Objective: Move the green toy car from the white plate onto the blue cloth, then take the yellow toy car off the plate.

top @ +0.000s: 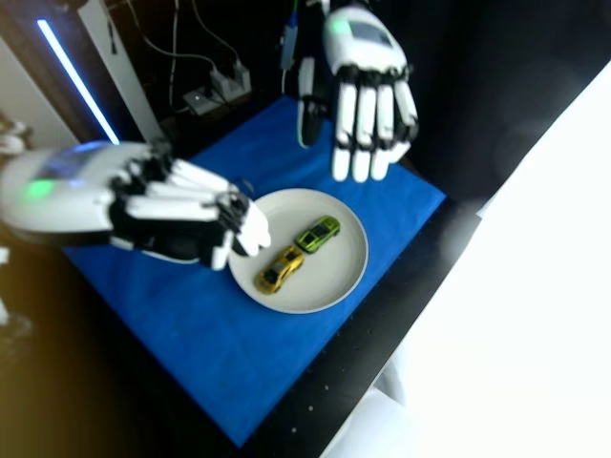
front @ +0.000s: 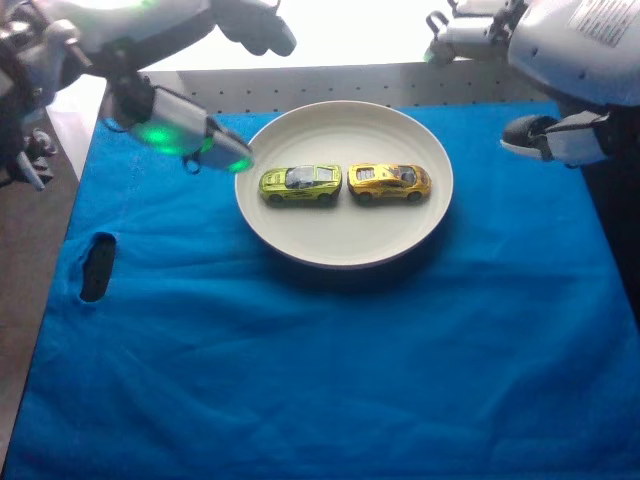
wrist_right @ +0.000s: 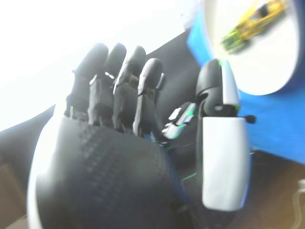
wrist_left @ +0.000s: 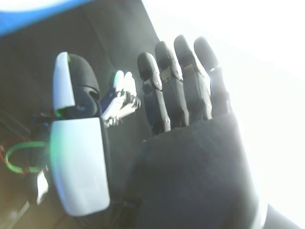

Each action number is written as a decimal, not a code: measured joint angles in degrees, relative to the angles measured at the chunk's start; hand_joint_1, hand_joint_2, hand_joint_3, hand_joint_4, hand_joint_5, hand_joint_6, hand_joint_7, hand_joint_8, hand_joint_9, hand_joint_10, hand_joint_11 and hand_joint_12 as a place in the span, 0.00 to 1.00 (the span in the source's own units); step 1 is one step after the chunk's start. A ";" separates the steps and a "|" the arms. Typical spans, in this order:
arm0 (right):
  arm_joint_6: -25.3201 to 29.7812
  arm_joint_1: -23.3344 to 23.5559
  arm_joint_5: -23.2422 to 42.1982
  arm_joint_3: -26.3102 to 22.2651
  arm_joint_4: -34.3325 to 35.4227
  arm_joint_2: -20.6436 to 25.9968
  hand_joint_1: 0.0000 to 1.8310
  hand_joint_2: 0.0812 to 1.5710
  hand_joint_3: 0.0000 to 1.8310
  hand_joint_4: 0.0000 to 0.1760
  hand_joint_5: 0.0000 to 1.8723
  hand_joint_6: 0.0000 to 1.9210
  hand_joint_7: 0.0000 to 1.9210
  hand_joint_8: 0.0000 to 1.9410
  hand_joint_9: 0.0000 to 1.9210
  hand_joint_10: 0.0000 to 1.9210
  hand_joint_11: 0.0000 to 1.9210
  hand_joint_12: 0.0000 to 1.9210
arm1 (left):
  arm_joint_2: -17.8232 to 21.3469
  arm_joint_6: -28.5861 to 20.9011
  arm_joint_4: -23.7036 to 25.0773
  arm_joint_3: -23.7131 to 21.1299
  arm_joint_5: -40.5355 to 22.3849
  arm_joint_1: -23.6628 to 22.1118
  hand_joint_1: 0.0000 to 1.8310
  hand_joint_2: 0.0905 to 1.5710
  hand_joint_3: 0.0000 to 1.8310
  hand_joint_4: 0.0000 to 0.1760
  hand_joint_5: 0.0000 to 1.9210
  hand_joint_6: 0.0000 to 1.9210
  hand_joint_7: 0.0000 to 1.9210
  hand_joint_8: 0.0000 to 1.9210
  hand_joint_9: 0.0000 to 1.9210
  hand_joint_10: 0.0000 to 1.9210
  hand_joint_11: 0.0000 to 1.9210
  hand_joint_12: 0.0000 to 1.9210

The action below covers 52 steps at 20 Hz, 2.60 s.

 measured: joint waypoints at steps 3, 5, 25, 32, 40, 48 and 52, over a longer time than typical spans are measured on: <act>-0.63 0.76 -1.46 0.94 0.44 -0.72 0.62 0.53 0.00 0.00 0.31 0.19 0.25 0.39 0.13 0.63 0.00 0.96 | -1.90 -0.07 1.09 0.76 2.01 -0.15 0.52 0.56 0.00 0.00 0.29 0.05 0.23 0.10 0.05 0.43 0.00 0.82; -0.63 0.76 -1.88 0.98 0.37 -0.74 0.61 0.58 0.01 0.00 0.33 0.19 0.24 0.49 0.17 0.73 0.09 1.00 | -2.75 -0.04 1.03 1.77 2.67 -0.15 0.53 0.56 0.00 0.00 0.30 0.04 0.28 0.07 0.12 0.39 0.00 0.80; -0.63 0.76 -1.86 1.90 3.50 -0.83 0.47 0.73 0.00 0.00 0.30 0.28 0.33 0.40 0.25 0.65 0.16 0.97 | -14.64 1.81 0.31 11.02 10.91 -0.15 0.58 0.55 0.00 0.00 0.41 0.02 0.40 0.21 0.30 0.48 0.18 0.82; -0.63 0.76 -1.84 1.88 3.58 -0.83 0.53 0.73 0.00 0.00 0.25 0.42 0.31 0.45 0.25 0.71 0.17 1.00 | -16.04 1.84 -1.05 13.05 12.81 0.20 0.60 0.55 0.00 0.00 0.43 0.01 0.31 0.48 0.26 0.64 0.20 0.90; -0.63 0.76 -1.84 1.88 3.67 -0.83 0.53 0.72 0.00 0.00 0.26 0.42 0.32 0.43 0.26 0.68 0.18 0.99 | -17.18 1.84 -1.99 14.14 13.49 0.94 0.58 0.56 0.00 0.00 0.43 0.01 0.31 0.45 0.26 0.64 0.20 0.89; -0.63 0.76 -1.81 1.88 3.63 -0.83 0.51 0.72 0.00 0.00 0.27 0.42 0.33 0.46 0.27 0.70 0.17 0.98 | -18.32 1.84 -2.64 15.43 14.27 1.64 0.58 0.57 0.00 0.00 0.43 0.00 0.30 0.44 0.24 0.64 0.17 0.91; -0.63 0.76 -1.81 1.84 3.67 -0.83 0.50 0.72 0.00 0.00 0.26 0.44 0.32 0.48 0.26 0.70 0.16 0.99 | -18.80 1.84 -2.64 15.78 14.43 1.64 0.59 0.56 0.00 0.00 0.43 0.00 0.33 0.42 0.28 0.62 0.22 0.89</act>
